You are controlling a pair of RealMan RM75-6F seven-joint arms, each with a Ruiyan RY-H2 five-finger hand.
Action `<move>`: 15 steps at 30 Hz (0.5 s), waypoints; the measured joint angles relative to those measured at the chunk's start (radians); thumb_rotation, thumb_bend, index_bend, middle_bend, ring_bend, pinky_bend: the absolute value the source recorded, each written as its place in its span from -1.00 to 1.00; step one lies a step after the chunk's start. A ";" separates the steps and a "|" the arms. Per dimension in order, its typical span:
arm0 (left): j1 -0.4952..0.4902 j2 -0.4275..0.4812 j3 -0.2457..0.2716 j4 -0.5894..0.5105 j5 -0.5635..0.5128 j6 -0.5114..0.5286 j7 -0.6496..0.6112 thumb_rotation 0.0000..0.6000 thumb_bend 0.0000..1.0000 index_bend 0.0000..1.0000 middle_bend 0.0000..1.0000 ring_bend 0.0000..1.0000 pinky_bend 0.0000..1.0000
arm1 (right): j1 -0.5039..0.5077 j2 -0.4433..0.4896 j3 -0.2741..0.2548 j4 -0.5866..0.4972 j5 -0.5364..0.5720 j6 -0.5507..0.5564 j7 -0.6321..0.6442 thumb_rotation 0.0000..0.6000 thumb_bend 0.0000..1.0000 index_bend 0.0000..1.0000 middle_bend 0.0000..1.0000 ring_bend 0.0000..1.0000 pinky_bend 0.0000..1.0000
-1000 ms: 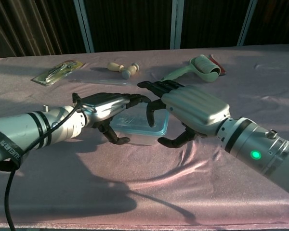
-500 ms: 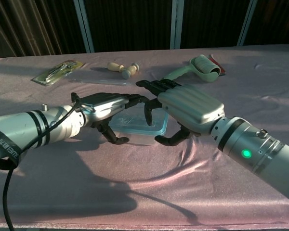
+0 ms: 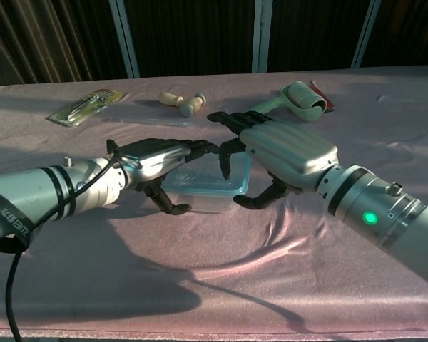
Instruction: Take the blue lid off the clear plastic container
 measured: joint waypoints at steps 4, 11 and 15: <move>0.000 -0.001 0.001 0.001 0.001 0.001 0.001 1.00 -0.41 -1.00 0.51 0.08 -0.54 | 0.001 0.001 0.001 -0.002 0.002 0.000 -0.001 1.00 -0.18 0.23 -0.91 -1.00 -1.00; 0.002 -0.006 0.004 0.014 0.002 0.001 0.002 1.00 -0.40 -1.00 0.53 0.10 -0.54 | 0.001 0.013 -0.004 -0.025 0.005 0.005 -0.009 1.00 -0.18 0.23 -0.91 -1.00 -1.00; 0.004 -0.014 0.007 0.028 0.006 0.002 0.001 1.00 -0.39 -1.00 0.54 0.11 -0.54 | -0.002 0.028 -0.007 -0.043 0.009 0.007 -0.013 1.00 -0.18 0.23 -0.91 -1.00 -1.00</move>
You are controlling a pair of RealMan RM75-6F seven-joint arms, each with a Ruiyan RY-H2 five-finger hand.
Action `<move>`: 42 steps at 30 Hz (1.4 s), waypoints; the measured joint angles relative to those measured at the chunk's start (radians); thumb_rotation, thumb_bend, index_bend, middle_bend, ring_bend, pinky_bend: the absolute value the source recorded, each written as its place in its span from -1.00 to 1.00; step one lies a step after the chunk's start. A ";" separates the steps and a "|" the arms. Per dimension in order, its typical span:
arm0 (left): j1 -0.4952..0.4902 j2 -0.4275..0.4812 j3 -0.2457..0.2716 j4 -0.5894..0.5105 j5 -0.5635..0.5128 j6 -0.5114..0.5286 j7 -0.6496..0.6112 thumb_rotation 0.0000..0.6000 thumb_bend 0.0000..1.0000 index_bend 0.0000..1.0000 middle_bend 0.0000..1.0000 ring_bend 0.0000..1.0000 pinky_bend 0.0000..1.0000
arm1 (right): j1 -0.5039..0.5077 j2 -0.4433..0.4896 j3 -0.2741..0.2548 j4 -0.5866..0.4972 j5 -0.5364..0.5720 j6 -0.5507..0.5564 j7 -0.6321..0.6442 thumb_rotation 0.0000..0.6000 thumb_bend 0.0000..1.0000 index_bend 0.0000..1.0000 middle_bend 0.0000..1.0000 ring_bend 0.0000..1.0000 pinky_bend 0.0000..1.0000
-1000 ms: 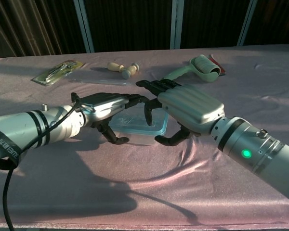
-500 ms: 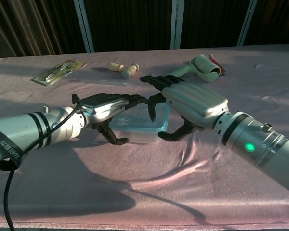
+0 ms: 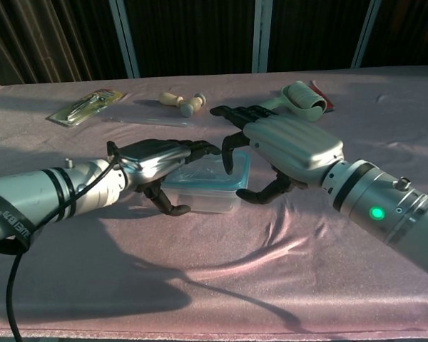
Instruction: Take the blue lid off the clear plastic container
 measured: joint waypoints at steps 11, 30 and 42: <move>0.008 -0.002 0.007 0.010 0.026 -0.001 -0.019 1.00 -0.39 -1.00 0.54 0.12 -0.54 | 0.013 -0.001 0.017 -0.008 0.014 0.000 -0.026 1.00 -0.18 0.22 -0.91 -1.00 -1.00; 0.028 0.011 0.006 -0.033 0.098 0.043 -0.066 1.00 -0.39 -1.00 0.41 0.02 -0.60 | 0.043 -0.074 0.021 0.058 0.011 0.013 -0.038 1.00 0.19 0.47 -0.72 -1.00 -1.00; 0.052 0.007 0.001 -0.005 0.164 0.076 -0.169 1.00 -0.39 -1.00 -1.00 -1.00 -0.94 | 0.033 -0.048 0.008 0.062 -0.064 0.123 0.006 1.00 0.19 0.54 -0.65 -1.00 -1.00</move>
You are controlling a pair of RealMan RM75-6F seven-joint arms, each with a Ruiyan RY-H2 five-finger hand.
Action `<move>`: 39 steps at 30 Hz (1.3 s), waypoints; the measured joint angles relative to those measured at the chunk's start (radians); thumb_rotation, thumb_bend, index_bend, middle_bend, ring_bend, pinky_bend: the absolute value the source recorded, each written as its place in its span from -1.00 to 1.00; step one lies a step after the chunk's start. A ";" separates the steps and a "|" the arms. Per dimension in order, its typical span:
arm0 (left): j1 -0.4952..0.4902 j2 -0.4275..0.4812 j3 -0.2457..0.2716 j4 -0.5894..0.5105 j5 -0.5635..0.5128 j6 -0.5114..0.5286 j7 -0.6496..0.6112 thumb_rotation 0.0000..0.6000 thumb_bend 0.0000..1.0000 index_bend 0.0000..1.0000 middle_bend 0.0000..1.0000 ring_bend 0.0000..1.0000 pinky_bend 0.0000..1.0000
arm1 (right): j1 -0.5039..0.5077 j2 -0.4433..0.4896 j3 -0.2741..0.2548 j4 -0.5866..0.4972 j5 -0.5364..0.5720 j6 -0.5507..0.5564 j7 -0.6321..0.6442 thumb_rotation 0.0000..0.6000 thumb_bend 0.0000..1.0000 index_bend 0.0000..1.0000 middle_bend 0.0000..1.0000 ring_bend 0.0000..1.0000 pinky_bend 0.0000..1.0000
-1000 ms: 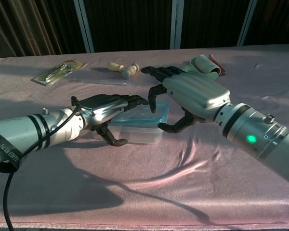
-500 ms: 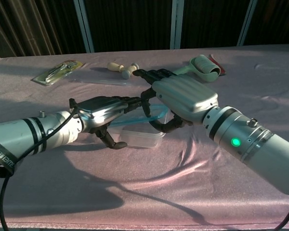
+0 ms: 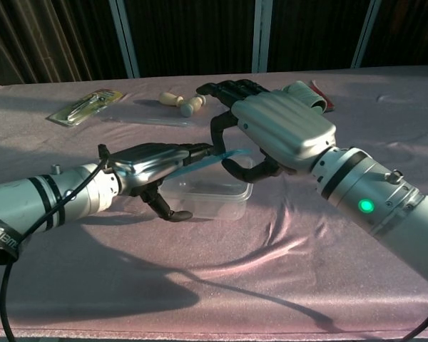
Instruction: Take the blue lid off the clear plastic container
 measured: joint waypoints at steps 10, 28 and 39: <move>0.029 -0.018 -0.012 0.041 0.058 0.085 -0.070 1.00 -0.39 -1.00 -1.00 -1.00 -1.00 | -0.009 0.045 0.007 -0.021 -0.031 0.056 -0.028 1.00 0.19 0.54 -0.65 -1.00 -1.00; 0.056 -0.014 -0.017 0.049 0.058 0.078 -0.128 1.00 -0.39 -1.00 -1.00 -1.00 -1.00 | -0.027 0.111 0.008 -0.058 -0.043 0.090 -0.035 1.00 0.19 0.54 -0.65 -1.00 -1.00; 0.068 -0.021 -0.029 0.090 0.067 0.086 -0.178 1.00 -0.39 -1.00 -1.00 -1.00 -1.00 | -0.054 0.195 0.015 -0.088 -0.048 0.136 -0.002 1.00 0.19 0.54 -0.65 -1.00 -1.00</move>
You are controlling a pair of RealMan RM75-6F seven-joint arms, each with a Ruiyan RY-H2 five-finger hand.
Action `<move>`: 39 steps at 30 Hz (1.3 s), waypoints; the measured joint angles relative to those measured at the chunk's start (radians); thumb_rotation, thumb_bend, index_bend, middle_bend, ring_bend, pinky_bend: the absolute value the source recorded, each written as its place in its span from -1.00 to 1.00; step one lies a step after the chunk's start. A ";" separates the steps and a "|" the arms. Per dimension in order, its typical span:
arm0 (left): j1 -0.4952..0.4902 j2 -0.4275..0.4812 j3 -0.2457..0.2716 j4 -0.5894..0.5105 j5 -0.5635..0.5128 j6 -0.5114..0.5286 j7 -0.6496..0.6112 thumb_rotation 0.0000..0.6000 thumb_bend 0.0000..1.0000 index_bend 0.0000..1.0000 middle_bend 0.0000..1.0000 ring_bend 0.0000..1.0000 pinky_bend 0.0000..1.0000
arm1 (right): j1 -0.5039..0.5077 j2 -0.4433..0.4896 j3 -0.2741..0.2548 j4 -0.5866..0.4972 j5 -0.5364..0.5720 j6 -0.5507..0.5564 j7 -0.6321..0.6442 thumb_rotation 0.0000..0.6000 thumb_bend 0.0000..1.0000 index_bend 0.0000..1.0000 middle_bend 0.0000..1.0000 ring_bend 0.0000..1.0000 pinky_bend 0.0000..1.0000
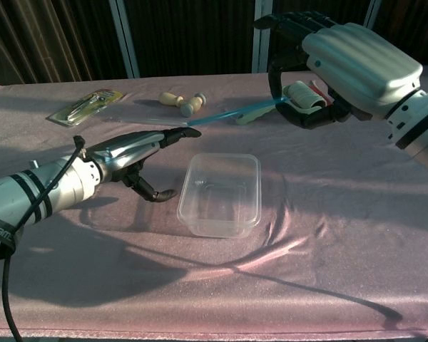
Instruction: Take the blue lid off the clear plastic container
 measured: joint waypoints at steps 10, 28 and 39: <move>0.023 0.054 0.004 -0.029 -0.003 0.013 0.021 1.00 -0.37 -1.00 -1.00 -1.00 -1.00 | -0.058 0.091 -0.025 0.044 -0.005 0.044 0.028 1.00 0.19 0.54 -0.65 -1.00 -1.00; 0.179 0.196 0.134 -0.099 0.147 0.210 -0.043 1.00 -0.35 -1.00 -1.00 -1.00 -1.00 | -0.106 -0.028 -0.089 0.380 0.070 -0.074 0.185 1.00 -0.08 -0.40 -0.78 -1.00 -1.00; 0.268 0.362 0.225 -0.234 0.165 0.233 -0.052 1.00 -0.35 -1.00 -1.00 -1.00 -1.00 | -0.135 0.111 -0.149 0.126 0.110 -0.207 0.135 1.00 -0.54 -1.00 -1.00 -1.00 -1.00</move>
